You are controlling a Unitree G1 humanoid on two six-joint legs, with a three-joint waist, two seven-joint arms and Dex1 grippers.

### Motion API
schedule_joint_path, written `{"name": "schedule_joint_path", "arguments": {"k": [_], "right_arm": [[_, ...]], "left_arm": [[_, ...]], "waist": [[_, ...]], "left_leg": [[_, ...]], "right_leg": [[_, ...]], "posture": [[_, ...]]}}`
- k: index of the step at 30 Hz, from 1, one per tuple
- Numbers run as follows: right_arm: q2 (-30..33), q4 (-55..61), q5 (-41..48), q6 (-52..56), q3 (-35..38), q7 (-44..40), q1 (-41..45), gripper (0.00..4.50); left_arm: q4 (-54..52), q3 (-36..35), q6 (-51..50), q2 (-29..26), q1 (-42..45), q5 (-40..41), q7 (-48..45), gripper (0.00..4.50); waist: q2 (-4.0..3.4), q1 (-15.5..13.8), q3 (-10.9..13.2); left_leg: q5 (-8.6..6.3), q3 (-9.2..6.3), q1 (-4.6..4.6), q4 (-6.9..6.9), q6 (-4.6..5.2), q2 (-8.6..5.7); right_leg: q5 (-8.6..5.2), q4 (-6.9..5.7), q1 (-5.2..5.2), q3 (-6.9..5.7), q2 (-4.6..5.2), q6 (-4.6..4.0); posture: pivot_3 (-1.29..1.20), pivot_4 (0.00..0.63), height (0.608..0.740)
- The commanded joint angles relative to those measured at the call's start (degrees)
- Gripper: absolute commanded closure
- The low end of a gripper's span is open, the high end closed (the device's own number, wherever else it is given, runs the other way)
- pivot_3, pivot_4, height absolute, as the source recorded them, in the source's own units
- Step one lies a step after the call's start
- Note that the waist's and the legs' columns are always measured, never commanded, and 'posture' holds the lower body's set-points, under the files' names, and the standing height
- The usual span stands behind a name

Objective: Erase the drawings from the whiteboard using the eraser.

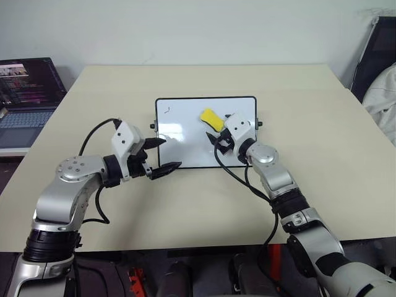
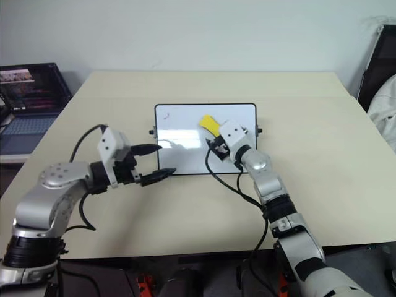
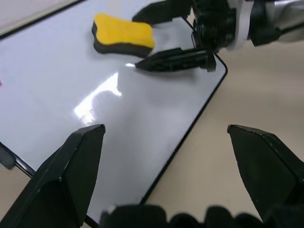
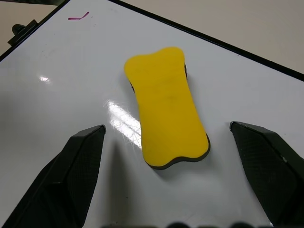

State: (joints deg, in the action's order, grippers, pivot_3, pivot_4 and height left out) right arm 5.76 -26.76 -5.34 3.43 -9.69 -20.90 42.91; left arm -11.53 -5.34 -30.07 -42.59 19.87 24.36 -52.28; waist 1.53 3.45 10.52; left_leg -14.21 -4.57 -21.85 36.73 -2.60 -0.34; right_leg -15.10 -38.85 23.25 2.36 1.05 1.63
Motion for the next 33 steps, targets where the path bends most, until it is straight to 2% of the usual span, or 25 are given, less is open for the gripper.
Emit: {"name": "schedule_joint_path", "arguments": {"k": [1,3,8,10,19,25,29,33], "right_arm": [[-0.28,1.15,1.14,-0.25,1.3,0.63,-0.17,0.39],[-0.33,1.24,1.2,-0.45,1.52,0.87,-0.19,0.92],[-0.65,2.22,1.98,-0.7,1.63,0.45,-0.42,2.72],[-0.76,2.58,2.2,-0.7,1.55,0.44,-0.44,3.24],[-0.26,6.15,1.77,0.87,0.84,0.73,-0.5,3.31],[0.35,16.48,-1.47,13.22,-3.89,-1.92,1.26,3.35],[-1.83,17.48,-1.81,18.74,-5.11,-1.38,3.79,3.36],[-3.9,16.32,0.09,19.39,-4.39,-2.6,6.95,3.36]], "left_arm": [[-0.48,-0.56,0.22,-1.1,0.44,-0.48,0.22,0.0],[-0.53,-0.44,0.23,-1.26,0.37,-0.63,0.21,0.0],[-0.76,-0.43,0.11,-1.4,0.08,-0.58,0.36,0.0],[-0.88,-0.52,-0.02,-1.43,-0.07,-0.53,0.45,0.0],[-1.63,-2.04,-1.24,-2.33,-2.07,-0.86,1.93,0.0],[-2.02,-3.52,-0.96,-4.98,-4.3,-1.78,2.83,0.0],[-1.55,-3.76,-0.51,-5.8,-3.84,-2.05,2.99,0.0],[-1.31,-3.16,-0.16,-5.7,-3.29,-2.3,3.17,0.0]], "waist": [[0.0,-0.03,0.0],[-0.01,-0.08,0.0],[-0.01,-0.08,0.01],[-0.01,-0.07,0.01],[-0.03,-0.06,0.04],[-0.05,-0.09,0.08],[-0.05,-0.14,0.08],[-0.06,-0.16,0.09]], "left_leg": [[0.0,0.0,-0.01,0.0,0.0,0.0],[0.0,0.0,-0.02,0.0,0.0,-0.01],[-0.01,-0.01,-0.03,-0.03,-0.01,-0.02],[-0.01,-0.01,-0.03,-0.05,-0.02,-0.01],[-0.02,-0.02,-0.04,-0.09,-0.03,-0.01],[-0.04,-0.08,-0.11,-0.21,-0.05,0.02],[-0.04,-0.08,-0.11,-0.24,-0.06,0.01],[-0.05,-0.08,-0.15,-0.24,-0.07,0.0]], "right_leg": [[0.0,0.0,0.0,-0.01,0.0,0.0],[0.0,0.01,0.0,-0.02,0.0,0.0],[0.0,0.03,0.01,-0.02,0.0,0.01],[0.0,0.03,0.03,-0.01,0.0,0.01],[-0.01,0.04,0.06,0.0,0.01,0.01],[-0.01,0.03,0.23,0.05,0.03,0.0],[-0.02,0.05,0.24,0.04,0.04,0.0],[-0.02,0.1,0.25,0.03,0.05,-0.01]], "posture": [[0.0,0.15,0.74],[0.0,0.15,0.74],[0.0,0.15,0.74],[0.0,0.15,0.74],[0.0,0.15,0.74],[0.0,0.15,0.74],[0.0,0.15,0.74],[0.0,0.15,0.74]]}}
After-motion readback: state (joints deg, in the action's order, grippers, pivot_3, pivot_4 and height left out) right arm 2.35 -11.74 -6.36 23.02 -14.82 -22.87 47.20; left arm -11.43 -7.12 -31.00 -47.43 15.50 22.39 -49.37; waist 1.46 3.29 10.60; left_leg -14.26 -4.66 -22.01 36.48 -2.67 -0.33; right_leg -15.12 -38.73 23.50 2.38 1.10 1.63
